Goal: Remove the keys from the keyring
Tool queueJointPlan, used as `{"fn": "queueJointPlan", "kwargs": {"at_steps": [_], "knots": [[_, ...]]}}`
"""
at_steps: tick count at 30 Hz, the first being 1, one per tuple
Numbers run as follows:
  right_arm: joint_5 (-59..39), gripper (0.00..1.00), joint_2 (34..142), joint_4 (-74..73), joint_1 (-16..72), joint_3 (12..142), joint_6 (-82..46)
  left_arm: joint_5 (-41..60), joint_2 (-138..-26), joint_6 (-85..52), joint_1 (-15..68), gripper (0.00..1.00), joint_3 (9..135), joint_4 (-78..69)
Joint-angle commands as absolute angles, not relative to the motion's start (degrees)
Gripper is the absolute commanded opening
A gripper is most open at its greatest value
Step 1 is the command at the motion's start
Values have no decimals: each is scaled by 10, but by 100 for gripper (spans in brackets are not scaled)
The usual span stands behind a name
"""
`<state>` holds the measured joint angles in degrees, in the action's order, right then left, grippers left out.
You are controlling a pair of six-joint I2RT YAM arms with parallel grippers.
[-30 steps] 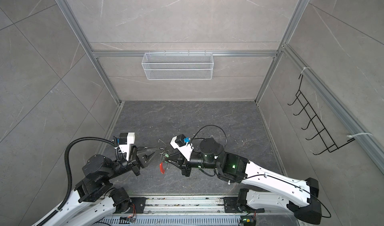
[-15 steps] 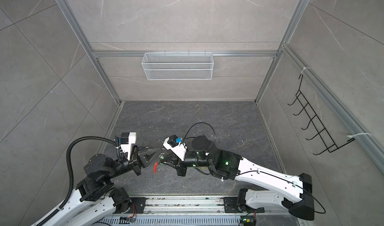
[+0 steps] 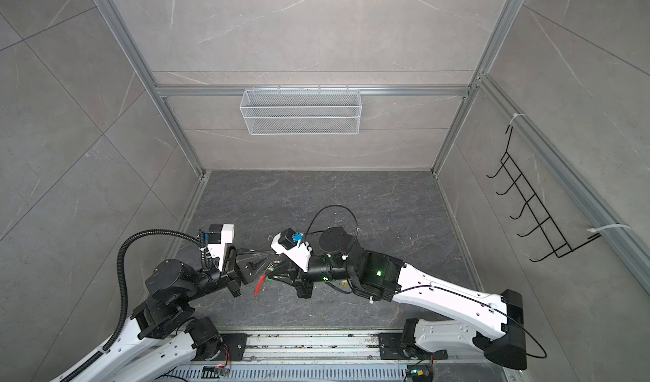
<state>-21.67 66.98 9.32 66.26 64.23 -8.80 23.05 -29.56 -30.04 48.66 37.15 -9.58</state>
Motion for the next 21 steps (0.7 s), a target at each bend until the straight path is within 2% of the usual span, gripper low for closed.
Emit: {"fn": "queueJointPlan", "kwargs": {"at_steps": [1,6,7,9,10,12,17,21], "knots": [[-223,0,661,122,669,636,-84,225,-288,-295,489,0,379,-141],[-198,0,640,128,669,619,-100,229,-278,-285,489,0,388,-121],[-196,4,636,130,669,617,-102,231,-277,-284,489,0,390,-116],[-195,25,624,133,669,615,-104,236,-276,-280,489,0,394,-109],[-198,33,619,137,669,616,-103,237,-276,-279,489,0,395,-107],[-201,41,606,146,669,620,-100,241,-276,-279,489,0,396,-103],[-181,44,566,162,669,628,-91,248,-277,-276,489,0,399,-98],[-117,45,547,145,669,627,-94,254,-279,-278,489,0,399,-98]]}}
